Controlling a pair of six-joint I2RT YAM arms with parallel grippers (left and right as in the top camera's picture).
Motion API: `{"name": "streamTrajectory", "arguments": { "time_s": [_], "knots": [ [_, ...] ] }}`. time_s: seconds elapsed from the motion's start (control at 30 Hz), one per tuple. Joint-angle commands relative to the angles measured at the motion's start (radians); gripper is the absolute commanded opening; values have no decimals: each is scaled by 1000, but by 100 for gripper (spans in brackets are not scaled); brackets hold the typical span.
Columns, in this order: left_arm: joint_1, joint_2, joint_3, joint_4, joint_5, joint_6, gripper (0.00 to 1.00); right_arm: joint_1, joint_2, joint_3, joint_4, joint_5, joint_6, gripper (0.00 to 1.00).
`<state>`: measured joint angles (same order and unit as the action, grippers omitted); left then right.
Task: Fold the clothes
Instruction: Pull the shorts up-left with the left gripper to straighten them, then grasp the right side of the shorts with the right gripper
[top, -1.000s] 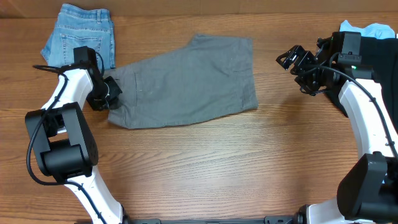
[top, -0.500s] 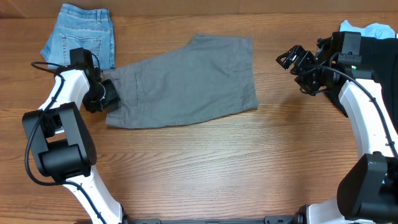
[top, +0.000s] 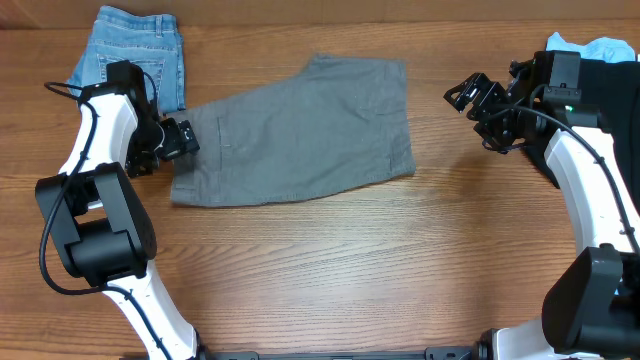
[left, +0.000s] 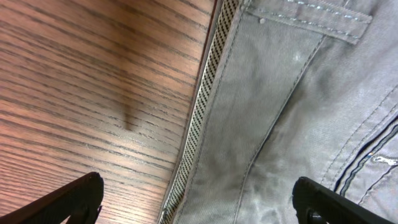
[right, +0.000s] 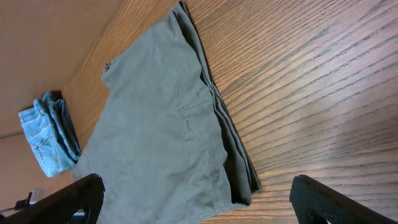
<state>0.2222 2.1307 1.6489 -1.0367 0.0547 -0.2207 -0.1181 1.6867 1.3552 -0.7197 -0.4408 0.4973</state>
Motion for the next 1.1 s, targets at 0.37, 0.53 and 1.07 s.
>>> {"name": "streamTrajectory", "arguments": {
  "time_s": [0.37,0.53,1.07],
  "knots": [
    [-6,8,-27,32,31,8,100,4,-6,13,30,-39,-32,100],
    [-7,8,-77,87,52,8,100,87,27,13,137,-12,-235,100],
    [-8,8,-150,140,103,8,100,378,311,13,210,510,-280,100]
  ]
}}
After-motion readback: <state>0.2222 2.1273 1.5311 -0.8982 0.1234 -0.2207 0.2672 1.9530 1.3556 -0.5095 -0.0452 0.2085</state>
